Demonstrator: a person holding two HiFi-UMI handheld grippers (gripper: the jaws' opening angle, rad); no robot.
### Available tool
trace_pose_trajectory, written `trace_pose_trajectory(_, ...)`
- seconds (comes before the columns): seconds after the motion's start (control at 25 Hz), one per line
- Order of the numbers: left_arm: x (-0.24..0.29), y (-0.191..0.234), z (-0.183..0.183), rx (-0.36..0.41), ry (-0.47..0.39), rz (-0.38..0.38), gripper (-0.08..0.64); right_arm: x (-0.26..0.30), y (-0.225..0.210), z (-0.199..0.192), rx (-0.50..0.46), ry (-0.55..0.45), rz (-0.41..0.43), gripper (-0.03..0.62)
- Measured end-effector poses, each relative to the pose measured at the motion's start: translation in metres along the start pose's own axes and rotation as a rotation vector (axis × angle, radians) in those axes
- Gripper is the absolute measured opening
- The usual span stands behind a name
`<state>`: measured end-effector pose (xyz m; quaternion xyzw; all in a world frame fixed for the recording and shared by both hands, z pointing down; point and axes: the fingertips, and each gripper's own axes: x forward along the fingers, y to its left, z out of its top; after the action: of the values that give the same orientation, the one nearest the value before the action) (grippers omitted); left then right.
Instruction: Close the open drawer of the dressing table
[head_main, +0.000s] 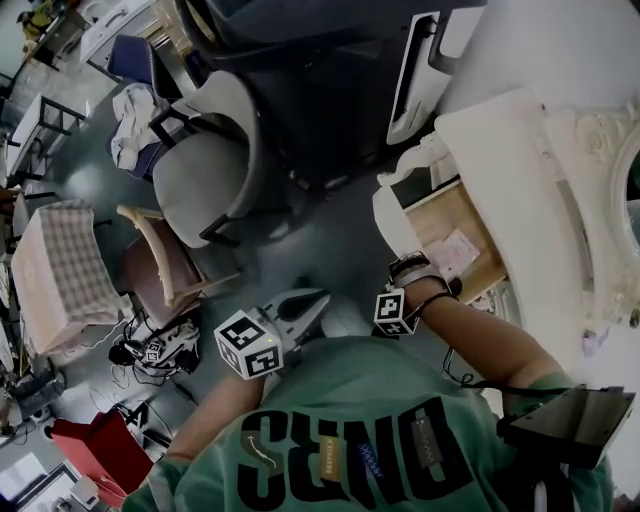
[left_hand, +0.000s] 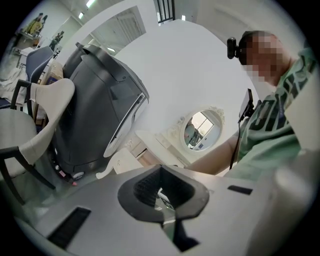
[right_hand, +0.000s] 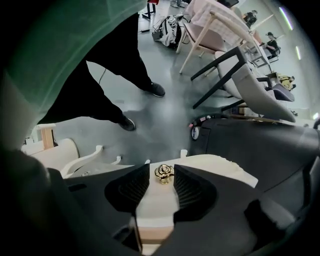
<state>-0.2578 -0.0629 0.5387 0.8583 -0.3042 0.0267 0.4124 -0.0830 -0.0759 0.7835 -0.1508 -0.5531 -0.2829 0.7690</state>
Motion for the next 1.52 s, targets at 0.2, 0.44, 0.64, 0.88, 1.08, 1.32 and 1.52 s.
trace_pose_trajectory(0.2, -0.002, 0.003, -0.006, -0.017, 0.008, 0.005, 0.008, 0.008, -0.002, -0.001, -0.022, 0.05, 0.015, 0.153)
trace_pose_trajectory(0.44, 0.0, 0.004, -0.008, -0.017, 0.018, 0.004, 0.006, 0.011, -0.007, -0.009, -0.036, 0.114, 0.003, 0.137)
trace_pose_trajectory(0.64, 0.003, 0.003, -0.009, -0.015, 0.028, 0.0, 0.008, 0.014, -0.006, -0.012, -0.031, 0.122, 0.009, 0.132)
trace_pose_trajectory(0.88, 0.007, -0.001, -0.008, -0.012, 0.032, -0.007, 0.007, 0.018, -0.004, -0.021, -0.006, 0.133, 0.026, 0.132)
trace_pose_trajectory(1.08, 0.01, -0.002, -0.009, -0.012, 0.037, -0.008, 0.008, 0.022, -0.004, -0.032, 0.007, 0.147, 0.031, 0.132)
trace_pose_trajectory(1.32, 0.014, -0.002, -0.007, -0.012, 0.04, -0.013, 0.007, 0.026, -0.004, -0.043, 0.02, 0.162, 0.039, 0.132)
trace_pose_trajectory(1.52, 0.018, -0.003, -0.006, -0.012, 0.046, -0.015, 0.006, 0.03, -0.003, -0.052, 0.035, 0.17, 0.05, 0.132)
